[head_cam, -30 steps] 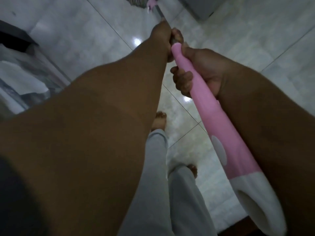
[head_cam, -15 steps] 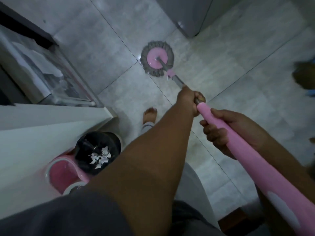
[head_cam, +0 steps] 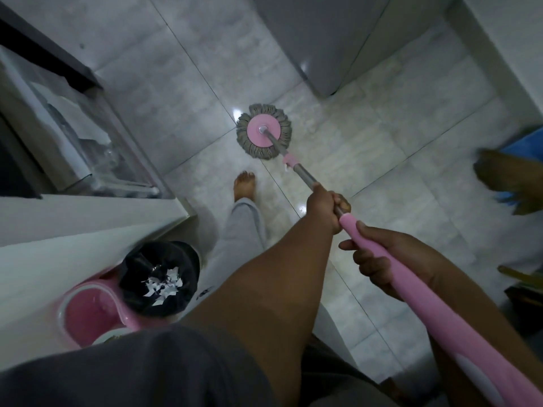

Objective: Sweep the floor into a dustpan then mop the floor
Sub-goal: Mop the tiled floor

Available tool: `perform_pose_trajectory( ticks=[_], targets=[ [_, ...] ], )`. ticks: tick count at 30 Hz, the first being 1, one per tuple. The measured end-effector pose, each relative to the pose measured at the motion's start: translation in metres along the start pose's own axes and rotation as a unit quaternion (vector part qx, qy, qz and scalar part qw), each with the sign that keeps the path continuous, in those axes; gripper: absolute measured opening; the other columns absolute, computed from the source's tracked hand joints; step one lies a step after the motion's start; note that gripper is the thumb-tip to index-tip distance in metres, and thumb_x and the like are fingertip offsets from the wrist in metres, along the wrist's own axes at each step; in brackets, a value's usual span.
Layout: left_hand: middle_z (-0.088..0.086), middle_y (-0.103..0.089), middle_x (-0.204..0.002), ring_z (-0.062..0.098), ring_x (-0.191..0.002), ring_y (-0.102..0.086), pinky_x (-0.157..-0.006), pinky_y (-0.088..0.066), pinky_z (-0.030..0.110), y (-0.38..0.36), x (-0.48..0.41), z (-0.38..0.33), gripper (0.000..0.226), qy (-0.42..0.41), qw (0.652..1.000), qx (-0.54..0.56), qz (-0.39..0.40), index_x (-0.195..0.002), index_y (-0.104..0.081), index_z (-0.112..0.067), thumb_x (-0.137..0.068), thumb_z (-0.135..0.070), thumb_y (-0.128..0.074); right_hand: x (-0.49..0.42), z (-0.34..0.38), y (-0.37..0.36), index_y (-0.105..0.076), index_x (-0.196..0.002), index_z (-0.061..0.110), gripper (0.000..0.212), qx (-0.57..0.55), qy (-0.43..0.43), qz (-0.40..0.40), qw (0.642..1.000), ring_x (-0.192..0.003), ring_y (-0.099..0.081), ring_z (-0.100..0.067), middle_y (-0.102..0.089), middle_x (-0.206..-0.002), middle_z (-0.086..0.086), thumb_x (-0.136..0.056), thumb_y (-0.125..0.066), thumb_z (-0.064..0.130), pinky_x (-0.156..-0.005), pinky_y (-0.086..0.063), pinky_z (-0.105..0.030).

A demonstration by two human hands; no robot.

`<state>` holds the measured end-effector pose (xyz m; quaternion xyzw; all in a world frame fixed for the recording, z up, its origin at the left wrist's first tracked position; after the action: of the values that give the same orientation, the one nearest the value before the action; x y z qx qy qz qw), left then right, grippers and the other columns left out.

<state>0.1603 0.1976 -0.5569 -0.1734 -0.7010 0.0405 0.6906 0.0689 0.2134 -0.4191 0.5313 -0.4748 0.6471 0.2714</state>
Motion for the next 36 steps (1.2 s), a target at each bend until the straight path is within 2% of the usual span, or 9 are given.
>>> perform_pose_trajectory(
  ticks=[6, 9, 12, 16, 19, 22, 26, 32, 36],
  targets=[
    [-0.003, -0.034, -0.037, 0.007, -0.025, -0.031, -0.032, -0.028, 0.009, -0.021, -0.047, -0.171, 0.045, -0.036, 0.999, 0.038, -0.007, -0.071, -0.038, -0.013, -0.106, -0.042, -0.035, -0.064, 0.130, -0.100, -0.054, -0.114, 0.002, 0.049, 0.051, -0.014, 0.009, 0.999, -0.033, -0.037, -0.007, -0.044, -0.057, -0.001, -0.081, -0.061, 0.037, -0.029, -0.034, -0.017],
    [-0.002, -0.033, -0.033, 0.009, -0.022, -0.030, -0.033, -0.027, 0.007, -0.027, -0.072, -0.274, 0.052, -0.076, 0.996, 0.042, -0.023, -0.062, -0.036, -0.012, -0.108, -0.038, -0.030, -0.104, 0.203, -0.161, -0.054, -0.112, 0.001, 0.050, 0.090, -0.009, 0.021, 0.996, -0.033, -0.037, -0.005, -0.044, -0.057, 0.001, -0.078, -0.062, 0.037, -0.029, -0.034, -0.016],
    [0.000, -0.032, -0.029, 0.011, -0.021, -0.030, -0.034, -0.023, 0.006, -0.037, -0.089, -0.365, 0.070, -0.102, 0.994, 0.038, -0.028, -0.046, -0.037, -0.011, -0.108, -0.040, -0.024, -0.137, 0.269, -0.213, -0.054, -0.106, 0.003, 0.046, 0.096, -0.003, 0.045, 0.994, -0.033, -0.038, -0.003, -0.043, -0.058, 0.004, -0.078, -0.064, 0.038, -0.029, -0.034, -0.014],
    [-0.001, -0.031, -0.030, 0.009, -0.021, -0.029, -0.032, -0.022, 0.006, -0.049, -0.100, -0.453, 0.054, -0.136, 0.989, 0.056, -0.029, -0.063, -0.033, -0.011, -0.108, -0.039, -0.024, -0.169, 0.328, -0.265, -0.054, -0.094, 0.005, 0.036, 0.096, -0.004, 0.079, 0.992, -0.033, -0.038, 0.000, -0.040, -0.055, 0.007, -0.086, -0.060, 0.040, -0.030, -0.035, -0.012],
    [-0.003, -0.032, -0.036, 0.007, -0.027, -0.031, -0.034, -0.023, 0.010, -0.050, -0.101, -0.478, 0.044, -0.127, 0.988, 0.085, -0.015, -0.071, -0.035, -0.012, -0.106, -0.038, -0.031, -0.178, 0.345, -0.284, -0.053, -0.088, 0.006, 0.036, 0.105, -0.002, 0.084, 0.991, -0.033, -0.040, -0.001, -0.041, -0.054, 0.007, -0.094, -0.055, 0.041, -0.032, -0.037, -0.013],
    [-0.004, -0.031, -0.040, 0.007, -0.024, -0.029, -0.033, -0.023, 0.008, -0.048, -0.097, -0.476, 0.044, -0.131, 0.989, 0.067, -0.026, -0.072, -0.037, -0.012, -0.105, -0.042, -0.035, -0.174, 0.340, -0.283, -0.052, -0.083, 0.007, 0.037, 0.094, 0.010, 0.077, 0.993, -0.033, -0.039, -0.001, -0.040, -0.054, 0.006, -0.096, -0.054, 0.041, -0.032, -0.037, -0.013],
    [-0.001, -0.034, -0.046, 0.008, -0.025, -0.035, -0.033, -0.028, 0.006, -0.046, -0.096, -0.428, 0.036, -0.122, 0.991, 0.051, -0.035, -0.075, -0.040, -0.011, -0.106, -0.028, -0.037, -0.150, 0.309, -0.252, -0.052, -0.080, 0.007, 0.035, 0.078, 0.028, 0.059, 0.995, -0.033, -0.038, -0.002, -0.036, -0.058, 0.005, -0.097, -0.054, 0.037, -0.031, -0.035, -0.012],
    [-0.004, -0.031, -0.033, 0.008, -0.022, -0.028, -0.034, -0.023, 0.005, -0.048, -0.062, -0.277, 0.051, -0.045, 0.997, -0.056, -0.037, -0.063, -0.033, -0.016, -0.106, -0.042, -0.029, -0.087, 0.209, -0.160, -0.052, -0.092, 0.005, 0.028, 0.028, 0.021, 0.028, 0.999, -0.032, -0.039, -0.004, -0.041, -0.056, 0.003, -0.095, -0.054, 0.034, -0.030, -0.033, -0.014],
    [-0.003, -0.031, -0.030, 0.008, -0.020, -0.028, -0.032, -0.022, 0.005, -0.048, -0.027, -0.156, 0.055, 0.012, 0.995, -0.092, -0.022, -0.062, -0.034, -0.014, -0.105, -0.048, -0.031, -0.034, 0.126, -0.096, -0.053, -0.095, 0.005, 0.033, -0.035, 0.023, -0.001, 0.999, -0.034, -0.039, -0.005, -0.043, -0.057, 0.001, -0.082, -0.062, 0.034, -0.029, -0.034, -0.016]
  ],
)
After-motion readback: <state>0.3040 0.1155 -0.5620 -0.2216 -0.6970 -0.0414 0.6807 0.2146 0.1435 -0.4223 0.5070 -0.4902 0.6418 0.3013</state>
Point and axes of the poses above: each hand's wrist, its own x-axis away from the middle knuckle, its own y-axis out of the back of the hand, z = x × y, the point moved 7 cm from there along -x, towards the middle knuckle
